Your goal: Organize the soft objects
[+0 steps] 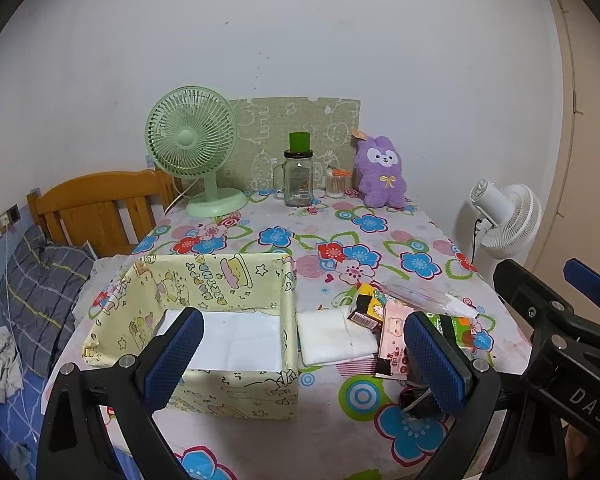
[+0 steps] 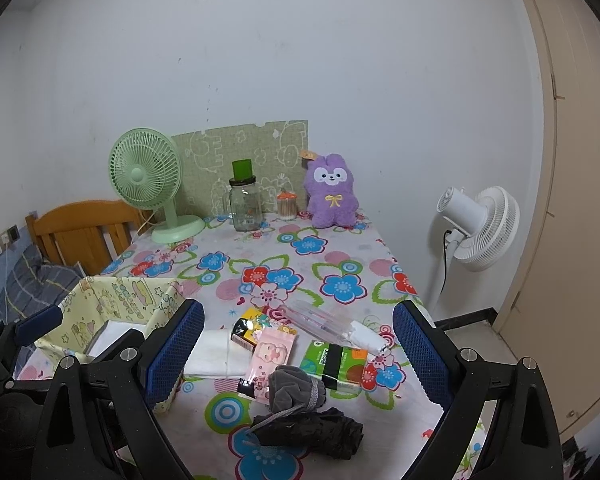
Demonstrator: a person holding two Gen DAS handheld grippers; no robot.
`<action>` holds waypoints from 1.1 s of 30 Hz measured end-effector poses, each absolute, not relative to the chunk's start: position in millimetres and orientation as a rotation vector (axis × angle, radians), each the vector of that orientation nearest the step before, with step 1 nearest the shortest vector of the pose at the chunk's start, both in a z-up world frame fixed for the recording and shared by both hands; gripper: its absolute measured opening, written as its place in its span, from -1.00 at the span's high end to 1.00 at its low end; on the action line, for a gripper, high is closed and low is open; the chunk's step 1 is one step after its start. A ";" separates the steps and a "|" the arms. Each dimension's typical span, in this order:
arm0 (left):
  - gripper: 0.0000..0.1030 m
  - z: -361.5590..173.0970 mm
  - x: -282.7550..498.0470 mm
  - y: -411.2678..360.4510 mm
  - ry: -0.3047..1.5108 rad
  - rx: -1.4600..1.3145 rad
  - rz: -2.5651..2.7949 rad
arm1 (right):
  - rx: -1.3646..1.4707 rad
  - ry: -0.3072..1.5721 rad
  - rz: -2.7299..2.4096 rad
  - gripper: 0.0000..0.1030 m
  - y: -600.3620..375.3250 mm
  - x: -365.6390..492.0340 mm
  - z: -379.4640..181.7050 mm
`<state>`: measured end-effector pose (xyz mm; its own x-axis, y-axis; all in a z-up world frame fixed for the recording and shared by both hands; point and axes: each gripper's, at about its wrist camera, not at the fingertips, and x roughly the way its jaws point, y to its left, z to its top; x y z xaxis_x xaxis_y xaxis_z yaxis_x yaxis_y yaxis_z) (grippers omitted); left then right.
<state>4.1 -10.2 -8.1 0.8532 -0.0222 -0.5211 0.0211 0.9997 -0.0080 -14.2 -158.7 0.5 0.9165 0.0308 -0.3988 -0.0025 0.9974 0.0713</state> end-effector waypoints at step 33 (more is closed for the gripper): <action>-0.96 -14.8 2.1 -14.5 0.542 0.001 -0.032 | 0.061 0.432 0.022 -0.88 -152.4 -11.4 -2.3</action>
